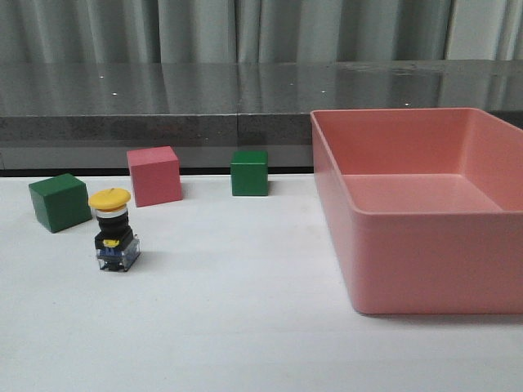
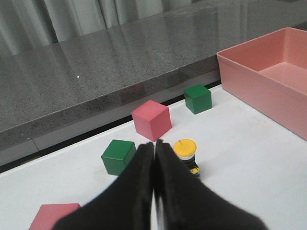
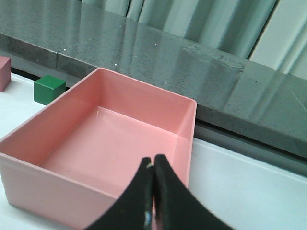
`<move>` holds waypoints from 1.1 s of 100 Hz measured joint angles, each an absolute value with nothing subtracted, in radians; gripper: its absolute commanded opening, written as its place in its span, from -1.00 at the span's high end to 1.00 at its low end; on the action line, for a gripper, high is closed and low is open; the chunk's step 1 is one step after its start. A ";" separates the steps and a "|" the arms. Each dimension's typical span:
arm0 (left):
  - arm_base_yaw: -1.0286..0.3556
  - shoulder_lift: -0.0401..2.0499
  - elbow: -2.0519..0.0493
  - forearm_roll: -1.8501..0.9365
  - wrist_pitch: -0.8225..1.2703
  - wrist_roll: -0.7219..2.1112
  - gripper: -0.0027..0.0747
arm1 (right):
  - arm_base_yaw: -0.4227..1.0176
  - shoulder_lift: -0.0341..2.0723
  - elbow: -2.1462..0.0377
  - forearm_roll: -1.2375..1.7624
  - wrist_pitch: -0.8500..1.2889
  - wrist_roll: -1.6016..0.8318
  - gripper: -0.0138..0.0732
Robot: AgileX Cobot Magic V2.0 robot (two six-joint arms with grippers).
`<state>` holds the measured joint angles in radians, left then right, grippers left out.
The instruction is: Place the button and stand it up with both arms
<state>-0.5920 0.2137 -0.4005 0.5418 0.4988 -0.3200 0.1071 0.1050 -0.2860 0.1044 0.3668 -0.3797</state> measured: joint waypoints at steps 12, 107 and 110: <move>-0.585 0.211 -0.375 0.515 0.474 -0.320 0.98 | 0.107 0.105 -0.286 0.104 0.367 -0.380 0.82; -0.068 -0.005 0.000 0.056 0.037 -0.012 0.98 | 0.107 0.105 -0.286 0.106 0.367 -0.380 0.82; -0.068 -0.005 0.000 0.059 0.037 -0.012 0.98 | 0.107 0.105 -0.286 0.106 0.367 -0.380 0.82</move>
